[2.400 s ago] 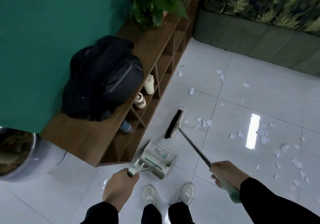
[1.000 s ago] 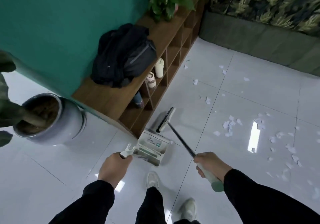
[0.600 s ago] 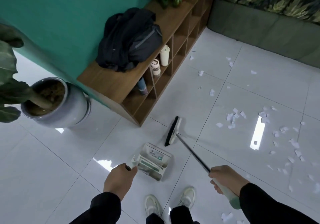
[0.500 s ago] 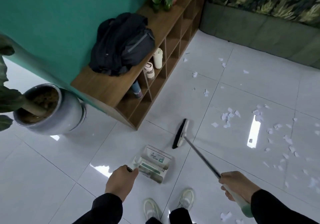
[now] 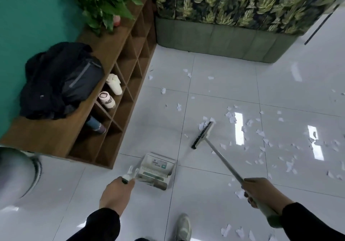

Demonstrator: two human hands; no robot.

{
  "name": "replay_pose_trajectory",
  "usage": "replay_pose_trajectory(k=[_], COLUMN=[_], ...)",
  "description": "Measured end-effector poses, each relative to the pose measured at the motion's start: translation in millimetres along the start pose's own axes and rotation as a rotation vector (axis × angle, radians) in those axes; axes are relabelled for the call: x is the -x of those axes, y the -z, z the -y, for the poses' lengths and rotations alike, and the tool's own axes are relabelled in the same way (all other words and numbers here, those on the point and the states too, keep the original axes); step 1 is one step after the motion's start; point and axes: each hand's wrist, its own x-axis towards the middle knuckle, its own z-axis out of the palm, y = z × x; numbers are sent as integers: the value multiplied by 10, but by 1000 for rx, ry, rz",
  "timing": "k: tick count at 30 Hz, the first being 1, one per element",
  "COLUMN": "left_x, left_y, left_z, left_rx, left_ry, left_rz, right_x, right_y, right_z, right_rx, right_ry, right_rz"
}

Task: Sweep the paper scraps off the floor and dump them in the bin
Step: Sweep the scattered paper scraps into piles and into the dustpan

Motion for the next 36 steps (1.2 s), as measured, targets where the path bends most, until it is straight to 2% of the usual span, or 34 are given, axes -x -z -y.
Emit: replay_pose_trajectory(k=[5, 11, 16, 22, 29, 36], left_x=[-336, -1038, -2194, -3198, -3897, -4018], left_y=[150, 519, 819, 1020, 1206, 1146], left_z=[-398, -825, -1212, -1493, -1896, -2228], left_rx=[60, 86, 36, -40, -112, -152], left_ry=[-36, -92, -67, -42, -32, -70], left_rz=[-15, -26, -4, -7, 67, 163], right_x=[-82, -390, -982, -1529, -1766, -1560], right_y=[-164, -817, -1561, -2026, -1880, -1263], right_z=[649, 1820, 3006, 3799, 3941, 3286], right_rx=[-85, -182, -194, -227, -331, -390], right_ry=[65, 94, 72, 47, -28, -169], right_rz=[-11, 74, 137, 188, 219, 33])
